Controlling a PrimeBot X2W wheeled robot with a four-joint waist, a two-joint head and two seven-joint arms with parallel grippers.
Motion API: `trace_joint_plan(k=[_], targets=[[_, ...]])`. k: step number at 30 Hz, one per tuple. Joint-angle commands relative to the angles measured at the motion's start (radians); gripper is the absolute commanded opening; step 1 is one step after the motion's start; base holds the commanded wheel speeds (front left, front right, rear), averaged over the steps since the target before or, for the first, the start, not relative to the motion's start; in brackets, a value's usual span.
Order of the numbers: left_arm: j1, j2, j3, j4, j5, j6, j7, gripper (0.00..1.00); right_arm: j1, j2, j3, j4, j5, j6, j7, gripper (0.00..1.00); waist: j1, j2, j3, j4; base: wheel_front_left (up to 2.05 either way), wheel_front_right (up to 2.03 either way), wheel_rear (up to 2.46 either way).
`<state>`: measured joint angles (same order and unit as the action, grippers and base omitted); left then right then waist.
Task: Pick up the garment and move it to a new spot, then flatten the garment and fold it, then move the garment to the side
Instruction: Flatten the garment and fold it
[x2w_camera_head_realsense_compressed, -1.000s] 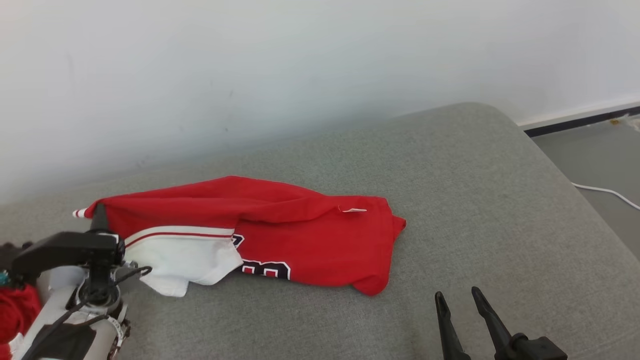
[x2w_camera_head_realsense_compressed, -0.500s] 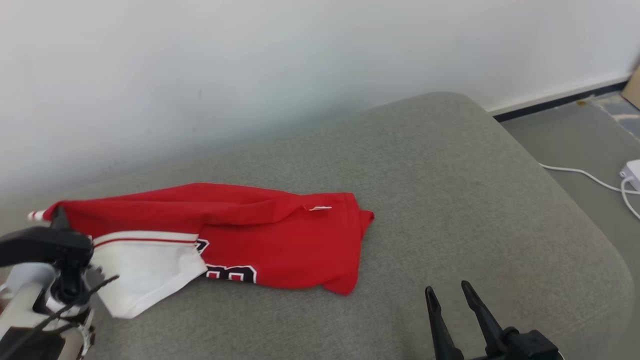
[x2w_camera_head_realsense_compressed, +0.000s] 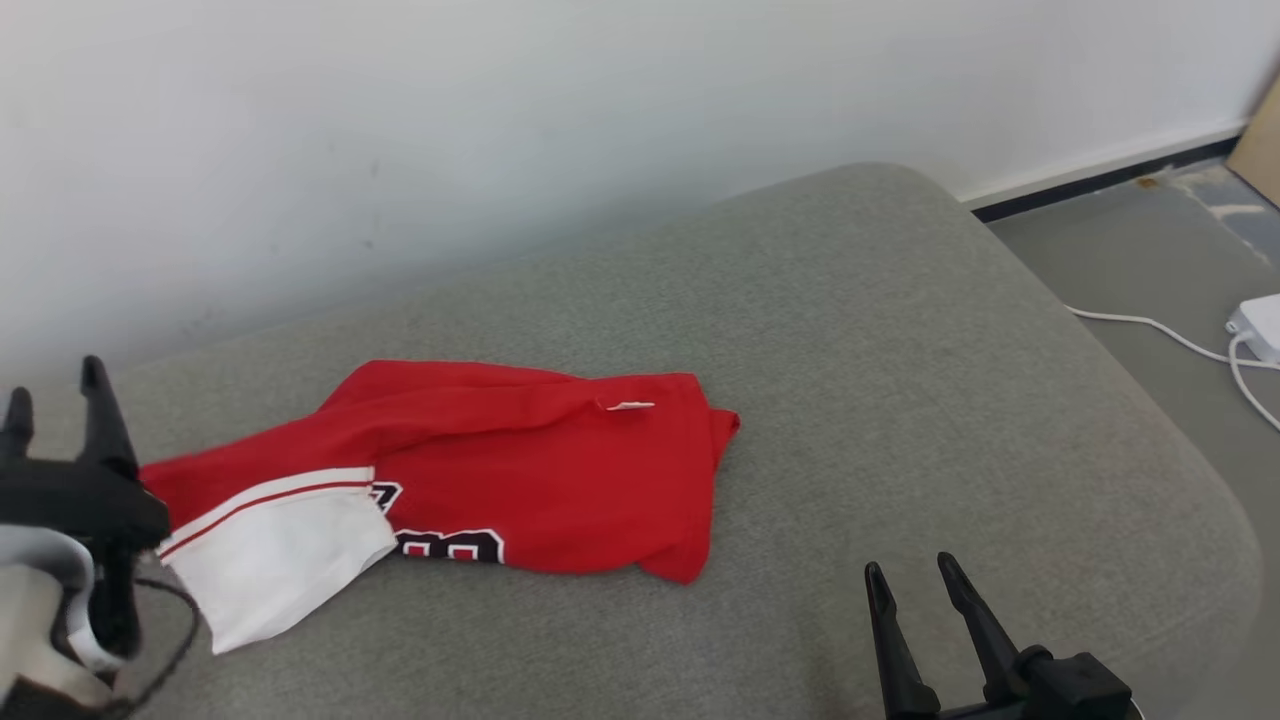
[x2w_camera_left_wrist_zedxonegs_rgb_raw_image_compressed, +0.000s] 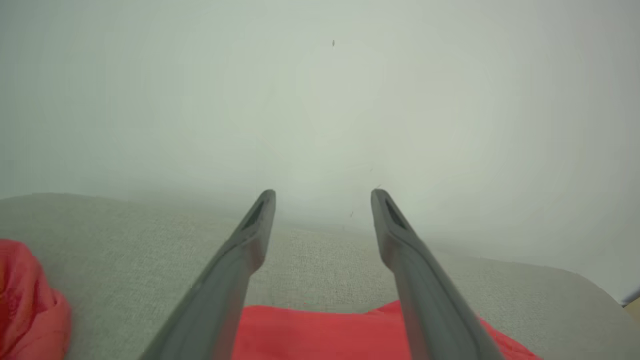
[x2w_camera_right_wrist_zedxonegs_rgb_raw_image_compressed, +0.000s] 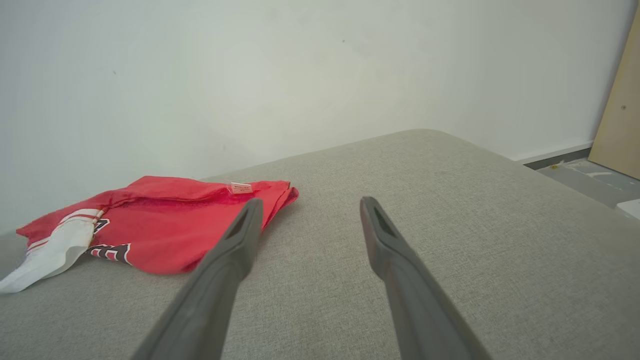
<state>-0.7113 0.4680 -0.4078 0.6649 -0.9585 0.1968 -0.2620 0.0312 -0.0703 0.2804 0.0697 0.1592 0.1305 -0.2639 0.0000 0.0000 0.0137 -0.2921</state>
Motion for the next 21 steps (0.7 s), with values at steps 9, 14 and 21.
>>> trace_joint_plan(k=[9,14,21], targets=[[0.340,-0.069,0.167,-0.372,0.334,0.022,-0.003,1.00,0.001,-0.001,-0.002,0.010,0.012,0.000,-0.001,1.00,0.0000,0.0000,-0.018,0.126,0.00,0.00,0.00],[0.516,-0.133,0.211,-0.544,0.475,0.031,-0.003,1.00,-0.015,0.002,-0.012,0.024,0.038,0.000,-0.001,1.00,0.0000,0.0000,-0.021,0.179,0.00,0.00,0.00],[0.660,-0.209,0.225,-0.632,0.565,0.016,-0.003,1.00,-0.018,0.009,-0.039,0.064,0.106,0.000,-0.001,1.00,0.0000,0.0000,-0.025,0.244,0.00,0.00,0.00]])
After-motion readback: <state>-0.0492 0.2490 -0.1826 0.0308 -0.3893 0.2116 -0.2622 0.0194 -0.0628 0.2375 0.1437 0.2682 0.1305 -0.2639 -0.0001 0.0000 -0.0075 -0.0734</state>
